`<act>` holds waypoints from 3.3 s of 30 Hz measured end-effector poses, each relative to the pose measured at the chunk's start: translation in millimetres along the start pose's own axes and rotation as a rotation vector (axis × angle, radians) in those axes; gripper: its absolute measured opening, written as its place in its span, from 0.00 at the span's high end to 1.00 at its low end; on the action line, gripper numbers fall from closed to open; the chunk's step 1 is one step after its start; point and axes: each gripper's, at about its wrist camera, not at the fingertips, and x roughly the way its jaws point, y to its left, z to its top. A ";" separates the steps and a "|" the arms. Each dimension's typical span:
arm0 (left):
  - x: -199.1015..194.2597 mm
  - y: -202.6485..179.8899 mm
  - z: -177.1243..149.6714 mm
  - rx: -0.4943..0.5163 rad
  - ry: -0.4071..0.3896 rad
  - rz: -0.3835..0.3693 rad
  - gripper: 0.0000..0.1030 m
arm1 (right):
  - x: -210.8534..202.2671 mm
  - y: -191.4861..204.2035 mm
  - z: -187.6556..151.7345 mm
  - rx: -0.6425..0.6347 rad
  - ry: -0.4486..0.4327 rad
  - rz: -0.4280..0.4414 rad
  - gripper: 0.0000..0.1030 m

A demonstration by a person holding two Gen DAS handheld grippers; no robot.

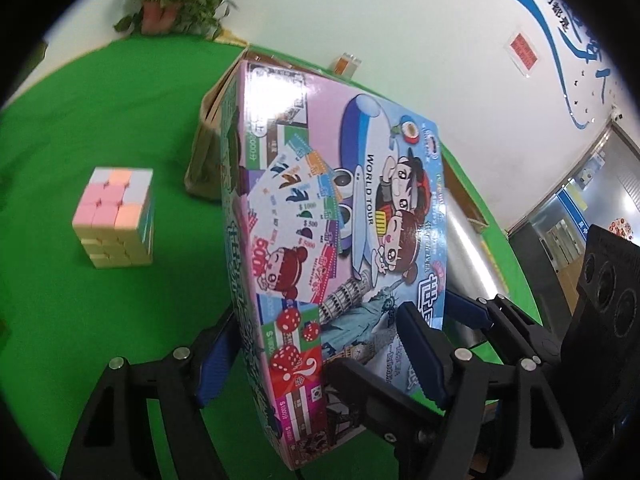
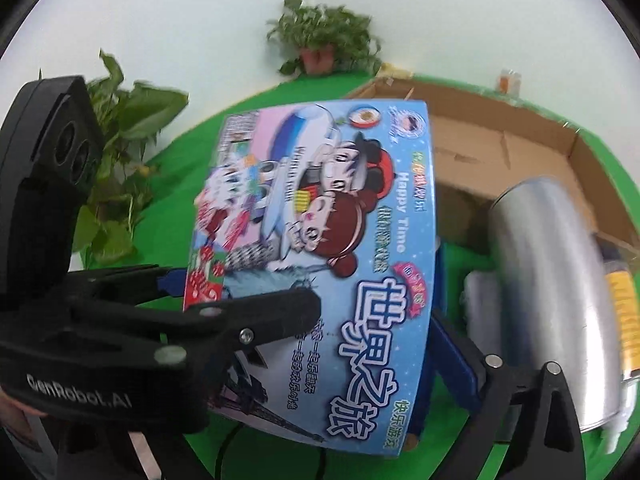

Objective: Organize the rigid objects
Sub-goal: 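Lift the WORLD TOUR game box with the left tool toward the cardboard box, then lower the game box into the cardboard box and open the left tool, then reach the right tool toward the silver metal canister on the table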

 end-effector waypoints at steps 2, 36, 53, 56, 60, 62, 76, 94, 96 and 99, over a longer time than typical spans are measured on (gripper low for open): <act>-4.7 -6.0 5.2 0.019 -0.020 0.002 0.27 | -14.2 0.0 1.7 0.002 -0.038 -0.017 0.10; 81.9 -27.8 212.8 0.176 0.043 0.126 0.26 | 18.4 -160.8 201.8 0.207 0.071 -0.036 0.12; 136.4 22.8 176.5 0.087 0.185 0.201 0.28 | 128.9 -190.5 185.6 0.217 0.399 0.016 0.25; 136.8 22.5 177.8 0.073 0.199 0.220 0.28 | 131.0 -190.9 189.6 0.218 0.401 0.031 0.26; 131.0 25.0 177.7 0.127 0.233 0.180 0.30 | 127.2 -187.1 188.1 0.221 0.421 0.052 0.25; 122.4 23.3 178.0 0.177 0.239 0.169 0.30 | 124.9 -192.0 185.3 0.236 0.439 0.078 0.24; 30.5 21.6 145.6 0.325 -0.131 0.259 0.30 | 136.4 -241.8 198.0 0.261 0.483 0.091 0.79; -22.0 -3.7 70.9 0.284 -0.250 0.335 0.20 | -96.8 -181.1 122.6 0.127 -0.149 -0.299 0.00; -22.2 -8.5 60.2 0.277 -0.239 0.313 0.41 | -111.4 -174.0 96.5 0.150 -0.175 -0.347 0.00; -18.1 -21.6 45.5 0.306 -0.182 0.276 0.97 | -119.9 -161.9 62.3 0.171 -0.177 -0.356 0.00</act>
